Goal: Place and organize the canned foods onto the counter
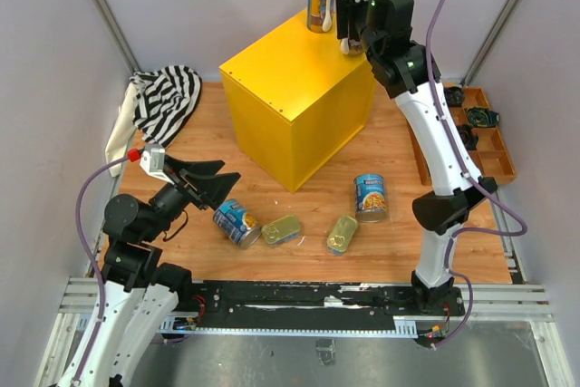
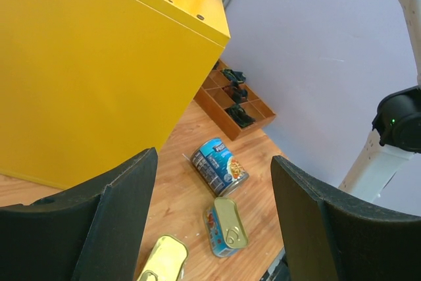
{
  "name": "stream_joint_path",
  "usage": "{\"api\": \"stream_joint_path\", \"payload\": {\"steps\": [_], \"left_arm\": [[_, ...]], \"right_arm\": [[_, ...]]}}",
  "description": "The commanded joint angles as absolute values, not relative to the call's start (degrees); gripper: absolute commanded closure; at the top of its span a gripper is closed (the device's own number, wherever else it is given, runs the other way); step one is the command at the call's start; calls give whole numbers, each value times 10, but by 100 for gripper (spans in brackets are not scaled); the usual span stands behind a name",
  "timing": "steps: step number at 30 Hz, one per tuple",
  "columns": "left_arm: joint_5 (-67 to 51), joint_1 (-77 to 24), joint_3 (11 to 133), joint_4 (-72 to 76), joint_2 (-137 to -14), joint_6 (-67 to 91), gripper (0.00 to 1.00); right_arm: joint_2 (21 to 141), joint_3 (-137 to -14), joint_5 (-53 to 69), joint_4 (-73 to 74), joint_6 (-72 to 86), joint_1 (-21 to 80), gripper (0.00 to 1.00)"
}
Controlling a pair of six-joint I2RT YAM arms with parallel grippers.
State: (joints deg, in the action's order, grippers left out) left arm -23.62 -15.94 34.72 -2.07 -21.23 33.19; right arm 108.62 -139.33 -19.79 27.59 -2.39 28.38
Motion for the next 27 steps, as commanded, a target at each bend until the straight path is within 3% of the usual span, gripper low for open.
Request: {"api": "stream_joint_path", "payload": {"steps": [1,9,19,27], "left_arm": [[-233,-163,353,8,-225,322,26],[-238,-163,346,32,-244,326,26],[-235,-163,333,45,-247,333,26],[-228,-163,323,54,-249,339,26]], "right_arm": [[1091,-1461,-192,231,-1,267,99],[1112,-1479,-176,253,19,250,98],[1130,-1485,-159,258,30,238,87],[1154,-1484,-149,253,32,233,59]]}}
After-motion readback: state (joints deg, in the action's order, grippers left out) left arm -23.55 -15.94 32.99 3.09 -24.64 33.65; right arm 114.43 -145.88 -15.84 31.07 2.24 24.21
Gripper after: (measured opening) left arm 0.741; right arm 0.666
